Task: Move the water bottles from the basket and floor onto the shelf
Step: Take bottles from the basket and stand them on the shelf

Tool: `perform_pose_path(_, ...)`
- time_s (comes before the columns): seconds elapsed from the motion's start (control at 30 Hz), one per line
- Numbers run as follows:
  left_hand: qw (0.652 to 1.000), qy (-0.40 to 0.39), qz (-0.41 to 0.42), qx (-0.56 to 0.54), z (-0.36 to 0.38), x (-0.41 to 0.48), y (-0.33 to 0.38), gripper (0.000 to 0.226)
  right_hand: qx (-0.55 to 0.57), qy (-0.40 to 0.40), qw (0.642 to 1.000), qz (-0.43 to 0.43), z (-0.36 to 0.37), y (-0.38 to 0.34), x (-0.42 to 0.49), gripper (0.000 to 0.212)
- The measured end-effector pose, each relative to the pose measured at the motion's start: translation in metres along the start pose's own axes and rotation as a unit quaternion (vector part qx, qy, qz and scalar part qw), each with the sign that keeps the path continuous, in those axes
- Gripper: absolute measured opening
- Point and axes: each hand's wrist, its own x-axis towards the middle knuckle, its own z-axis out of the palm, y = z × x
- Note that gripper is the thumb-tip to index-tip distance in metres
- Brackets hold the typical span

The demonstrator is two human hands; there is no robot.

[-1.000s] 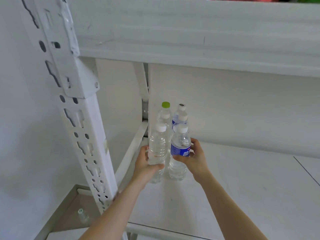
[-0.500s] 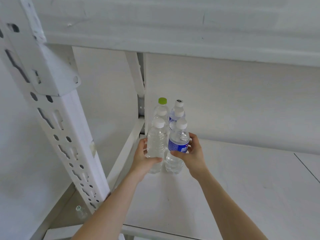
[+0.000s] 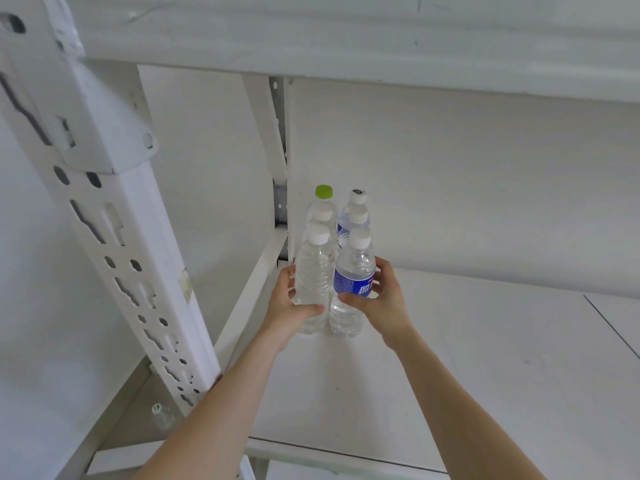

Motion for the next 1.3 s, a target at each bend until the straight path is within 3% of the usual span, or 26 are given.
perform_pose_path(0.2, 0.999, -0.01, 0.002, 0.033, -0.003, -0.009, 0.0, 0.092, -0.03, 0.011, 0.999, 0.024, -0.001, -0.002, -0.004, 0.076)
perform_pose_path(0.4, 0.988, 0.011, 0.012, 0.151, -0.009, -0.031, 0.0, 0.087, -0.062, 0.039, 0.997, 0.027, -0.008, -0.001, -0.022, 0.07)
perform_pose_path(0.57, 0.934, 0.042, 0.114, 0.335, -0.01, -0.065, -0.006, 0.059, -0.192, 0.064, 0.979, -0.026, -0.017, 0.005, -0.055, 0.065)
perform_pose_path(0.67, 0.877, 0.045, 0.162, 0.45, -0.009, -0.09, -0.011, 0.055, -0.303, 0.062, 0.949, -0.058, -0.025, 0.008, -0.078, 0.065)
perform_pose_path(0.87, 0.791, 0.044, 0.144, 0.593, -0.005, -0.149, -0.024, 0.056, -0.49, 0.03, 0.866, -0.09, -0.038, 0.019, -0.127, 0.065)
perform_pose_path(0.97, 0.775, 0.032, 0.127, 0.618, -0.002, -0.178, -0.035, 0.057, -0.539, 0.016, 0.837, -0.089, -0.045, 0.027, -0.154, 0.065)
perform_pose_path(1.3, 0.754, 0.003, 0.125, 0.645, -0.006, -0.272, -0.08, 0.057, -0.592, -0.024, 0.803, -0.057, -0.06, 0.057, -0.261, 0.067)
